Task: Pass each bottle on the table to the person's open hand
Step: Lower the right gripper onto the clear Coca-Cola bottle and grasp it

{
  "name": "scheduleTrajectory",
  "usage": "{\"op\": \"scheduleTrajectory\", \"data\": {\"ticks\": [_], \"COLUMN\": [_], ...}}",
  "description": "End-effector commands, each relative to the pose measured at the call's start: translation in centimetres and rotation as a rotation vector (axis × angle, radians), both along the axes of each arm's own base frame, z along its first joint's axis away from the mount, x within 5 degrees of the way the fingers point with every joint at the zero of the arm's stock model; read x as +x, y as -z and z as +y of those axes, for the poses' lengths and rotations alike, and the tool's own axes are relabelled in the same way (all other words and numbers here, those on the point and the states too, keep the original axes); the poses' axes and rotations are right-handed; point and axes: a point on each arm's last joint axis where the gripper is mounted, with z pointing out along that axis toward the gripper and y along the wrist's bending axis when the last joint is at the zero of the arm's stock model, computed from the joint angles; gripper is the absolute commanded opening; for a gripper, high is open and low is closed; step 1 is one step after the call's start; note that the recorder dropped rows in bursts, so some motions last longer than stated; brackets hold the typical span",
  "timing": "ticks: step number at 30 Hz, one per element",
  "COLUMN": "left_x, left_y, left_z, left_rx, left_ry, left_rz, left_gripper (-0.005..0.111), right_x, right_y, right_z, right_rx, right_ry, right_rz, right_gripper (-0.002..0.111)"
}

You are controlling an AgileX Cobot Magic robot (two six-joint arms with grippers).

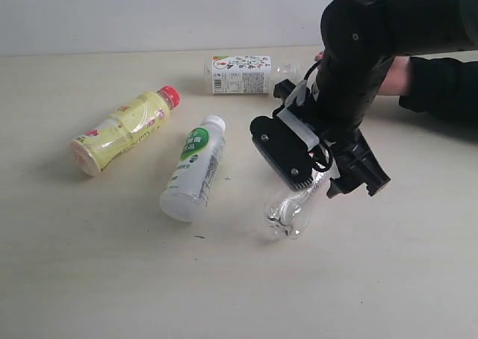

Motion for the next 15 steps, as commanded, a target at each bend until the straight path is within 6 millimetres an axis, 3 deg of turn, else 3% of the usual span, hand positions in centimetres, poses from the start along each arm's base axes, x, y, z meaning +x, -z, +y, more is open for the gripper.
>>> {"op": "scheduleTrajectory", "data": {"ticks": [1,15], "left_x": [0.0,0.0], "left_y": [-0.1,-0.1], "left_z": [0.0,0.0], "left_rx": [-0.004,-0.004], "left_ry": [0.006,0.006], "left_rz": [-0.013,-0.013], "left_gripper": [0.000,0.000], "right_x": [0.4,0.9], "right_y": [1.1,4.1], "right_z": [0.4,0.8], "right_rx": [-0.001,-0.016], "right_ry": [-0.013,-0.019], "right_rz": [0.007,0.035], "right_gripper": [0.081,0.079]}}
